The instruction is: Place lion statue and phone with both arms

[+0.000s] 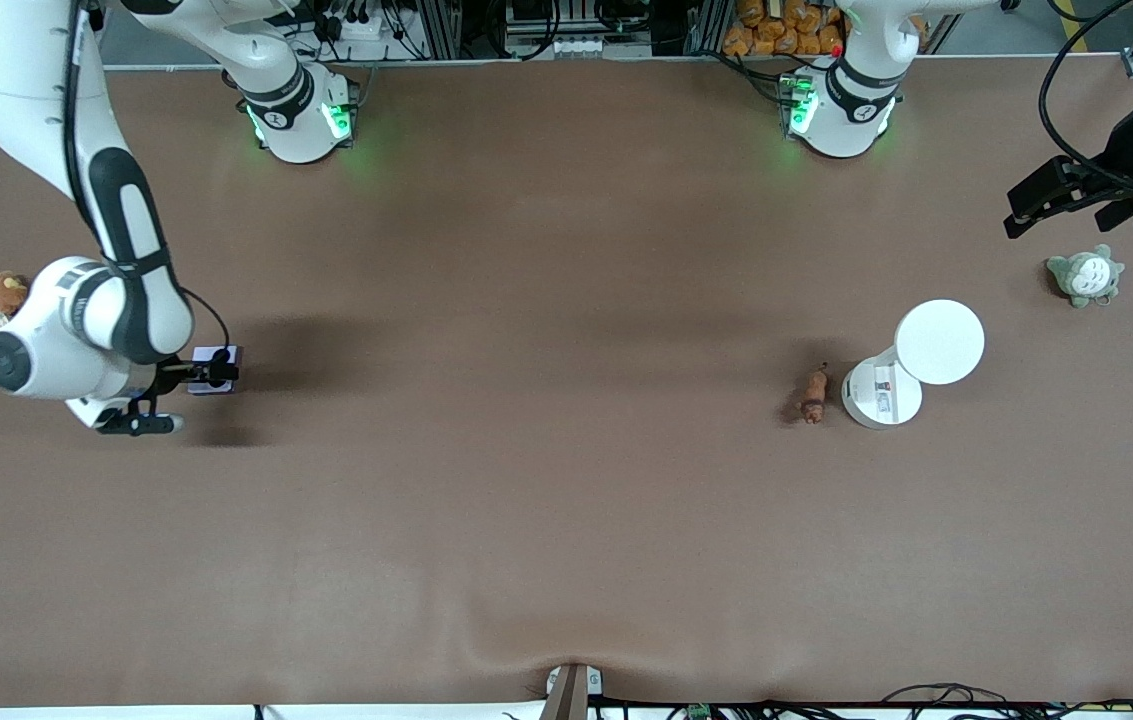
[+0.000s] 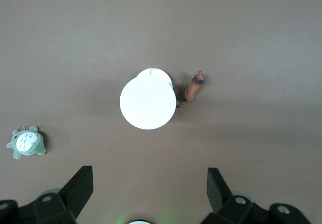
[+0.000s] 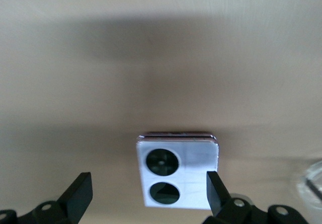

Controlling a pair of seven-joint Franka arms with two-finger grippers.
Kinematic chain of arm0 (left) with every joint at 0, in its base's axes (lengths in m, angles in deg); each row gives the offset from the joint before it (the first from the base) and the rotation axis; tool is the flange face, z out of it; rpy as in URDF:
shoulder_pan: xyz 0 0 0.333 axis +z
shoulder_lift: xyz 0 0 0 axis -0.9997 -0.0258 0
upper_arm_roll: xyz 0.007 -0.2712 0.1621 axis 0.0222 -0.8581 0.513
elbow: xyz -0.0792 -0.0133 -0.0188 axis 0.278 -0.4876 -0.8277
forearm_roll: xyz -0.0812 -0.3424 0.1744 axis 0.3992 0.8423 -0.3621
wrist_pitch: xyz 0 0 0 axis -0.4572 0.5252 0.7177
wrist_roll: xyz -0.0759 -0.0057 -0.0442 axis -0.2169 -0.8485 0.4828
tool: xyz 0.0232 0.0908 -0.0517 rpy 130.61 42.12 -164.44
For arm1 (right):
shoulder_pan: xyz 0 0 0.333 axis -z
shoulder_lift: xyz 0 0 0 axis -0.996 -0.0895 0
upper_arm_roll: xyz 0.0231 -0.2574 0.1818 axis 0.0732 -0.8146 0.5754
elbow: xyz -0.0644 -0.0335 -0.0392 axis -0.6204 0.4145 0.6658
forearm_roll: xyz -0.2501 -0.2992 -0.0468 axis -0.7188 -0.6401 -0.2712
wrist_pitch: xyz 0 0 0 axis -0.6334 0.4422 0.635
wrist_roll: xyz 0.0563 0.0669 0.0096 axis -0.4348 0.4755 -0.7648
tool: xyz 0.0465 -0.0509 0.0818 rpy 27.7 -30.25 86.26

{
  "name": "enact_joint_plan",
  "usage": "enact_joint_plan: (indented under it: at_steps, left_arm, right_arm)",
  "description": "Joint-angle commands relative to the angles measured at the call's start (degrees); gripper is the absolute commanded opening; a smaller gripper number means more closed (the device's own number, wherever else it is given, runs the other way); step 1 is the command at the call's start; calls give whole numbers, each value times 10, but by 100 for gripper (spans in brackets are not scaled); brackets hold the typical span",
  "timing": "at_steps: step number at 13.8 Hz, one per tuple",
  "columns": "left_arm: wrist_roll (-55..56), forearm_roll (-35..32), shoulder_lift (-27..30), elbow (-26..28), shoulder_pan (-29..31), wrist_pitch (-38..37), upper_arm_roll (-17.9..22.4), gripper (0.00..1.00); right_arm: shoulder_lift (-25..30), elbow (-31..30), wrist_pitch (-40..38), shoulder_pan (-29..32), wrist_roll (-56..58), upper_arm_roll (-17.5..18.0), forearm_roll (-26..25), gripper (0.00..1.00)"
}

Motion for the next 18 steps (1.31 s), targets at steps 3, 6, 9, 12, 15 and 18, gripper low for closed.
enact_joint_plan:
  at_steps: [3,6,9,12,15,18]
  left_arm:
    - [-10,-10,9,5,2,-9,3,100]
    - [-11,-12,7,2,9,-7,2,100]
    - [-11,-14,10,2,9,-9,1,100]
    - [-13,-11,16,4,9,-17,-2,100]
    - [-12,-11,18,4,8,-24,-5,100]
    - [-12,-11,18,4,8,-30,-5,100]
  right_arm:
    - [-10,158,-76,48,14,14,-3,100]
    - [-9,269,-160,83,9,42,-8,100]
    - [-3,350,-234,87,-65,80,-56,100]
    - [25,413,-323,120,-97,151,-114,100]
    - [79,436,-389,123,-96,170,-115,100]
    - [159,423,-409,127,-104,180,-144,100]
